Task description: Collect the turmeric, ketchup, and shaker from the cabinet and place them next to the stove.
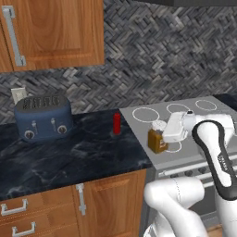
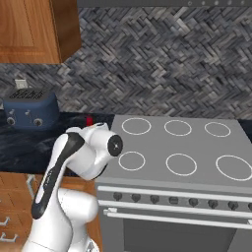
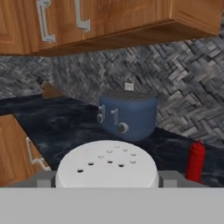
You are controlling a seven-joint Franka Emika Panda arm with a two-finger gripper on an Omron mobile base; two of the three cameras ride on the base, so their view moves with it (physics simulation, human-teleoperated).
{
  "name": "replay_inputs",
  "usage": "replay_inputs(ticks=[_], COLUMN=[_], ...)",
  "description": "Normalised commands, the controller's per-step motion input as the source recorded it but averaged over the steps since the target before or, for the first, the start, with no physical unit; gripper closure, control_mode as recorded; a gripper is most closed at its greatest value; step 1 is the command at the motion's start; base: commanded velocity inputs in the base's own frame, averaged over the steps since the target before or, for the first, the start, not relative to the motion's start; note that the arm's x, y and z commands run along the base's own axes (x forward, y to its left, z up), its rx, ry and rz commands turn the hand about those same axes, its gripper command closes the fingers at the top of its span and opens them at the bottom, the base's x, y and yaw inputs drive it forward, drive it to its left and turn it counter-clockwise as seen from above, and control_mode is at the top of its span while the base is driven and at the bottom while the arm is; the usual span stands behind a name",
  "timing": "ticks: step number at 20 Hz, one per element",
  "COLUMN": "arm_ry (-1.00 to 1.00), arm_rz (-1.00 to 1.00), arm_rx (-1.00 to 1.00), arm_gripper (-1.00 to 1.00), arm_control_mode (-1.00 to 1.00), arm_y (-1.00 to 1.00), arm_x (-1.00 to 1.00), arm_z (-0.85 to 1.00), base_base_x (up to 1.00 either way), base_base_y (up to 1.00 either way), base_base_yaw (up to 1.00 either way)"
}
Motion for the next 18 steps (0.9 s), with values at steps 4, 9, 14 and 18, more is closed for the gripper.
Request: replay_inputs(ticks=[4,9,14,18], arm_ry=[0.0,0.0,0.0,-0.01], arm_rz=[0.16,0.17,0.12,0.01], arm_rx=[0.0,0.0,0.0,-0.03], arm_gripper=[1.0,1.0,1.0,1.0], arm_control_mode=[-1.0,-1.0,-1.0,-1.0], arm_y=[0.2,0.06,0.0,0.0], arm_x=[0.76,0.75,0.6,0.39], arm_z=[-0.5,-0.49,-0.35,-0.26], base_base_x=[0.0,0.0,0.0,0.0], base_base_y=[0.0,0.0,0.0,0.0], base_base_yaw=[0.0,0.0,0.0,0.0])
